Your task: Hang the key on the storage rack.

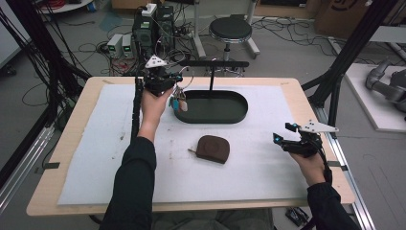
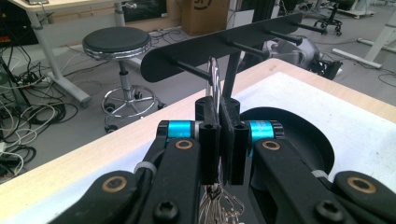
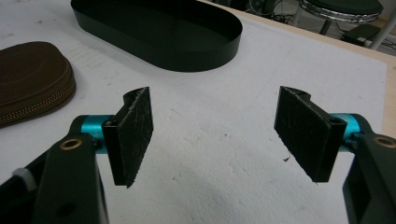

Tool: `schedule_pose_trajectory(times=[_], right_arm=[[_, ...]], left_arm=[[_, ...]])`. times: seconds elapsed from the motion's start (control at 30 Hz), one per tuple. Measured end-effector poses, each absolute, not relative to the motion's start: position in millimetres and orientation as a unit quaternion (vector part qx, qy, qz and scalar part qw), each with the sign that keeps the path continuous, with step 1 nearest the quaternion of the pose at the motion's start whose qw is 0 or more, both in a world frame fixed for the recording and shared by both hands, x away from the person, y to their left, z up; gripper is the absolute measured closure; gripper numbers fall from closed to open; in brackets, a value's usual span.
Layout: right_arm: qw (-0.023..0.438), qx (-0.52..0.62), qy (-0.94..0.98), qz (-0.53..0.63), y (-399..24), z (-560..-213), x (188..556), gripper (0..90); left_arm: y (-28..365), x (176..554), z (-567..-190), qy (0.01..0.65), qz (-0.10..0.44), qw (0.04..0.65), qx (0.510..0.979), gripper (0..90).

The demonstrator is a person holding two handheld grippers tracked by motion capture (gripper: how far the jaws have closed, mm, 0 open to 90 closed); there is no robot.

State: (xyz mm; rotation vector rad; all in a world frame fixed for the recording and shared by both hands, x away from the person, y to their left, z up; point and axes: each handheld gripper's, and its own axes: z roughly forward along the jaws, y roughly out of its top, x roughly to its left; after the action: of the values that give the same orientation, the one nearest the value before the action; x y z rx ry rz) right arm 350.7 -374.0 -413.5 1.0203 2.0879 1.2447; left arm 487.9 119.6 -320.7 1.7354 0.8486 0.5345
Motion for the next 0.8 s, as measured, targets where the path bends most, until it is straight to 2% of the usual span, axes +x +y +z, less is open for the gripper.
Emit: schedule_pose_trajectory(times=[0.8], right_arm=[[0.250,0.375,0.767,0.457,-373.8,-413.3,350.1,28.6]], left_arm=[[119.8,493.5,-328.5,0.371,0.225,0.533,0.726,86.2]])
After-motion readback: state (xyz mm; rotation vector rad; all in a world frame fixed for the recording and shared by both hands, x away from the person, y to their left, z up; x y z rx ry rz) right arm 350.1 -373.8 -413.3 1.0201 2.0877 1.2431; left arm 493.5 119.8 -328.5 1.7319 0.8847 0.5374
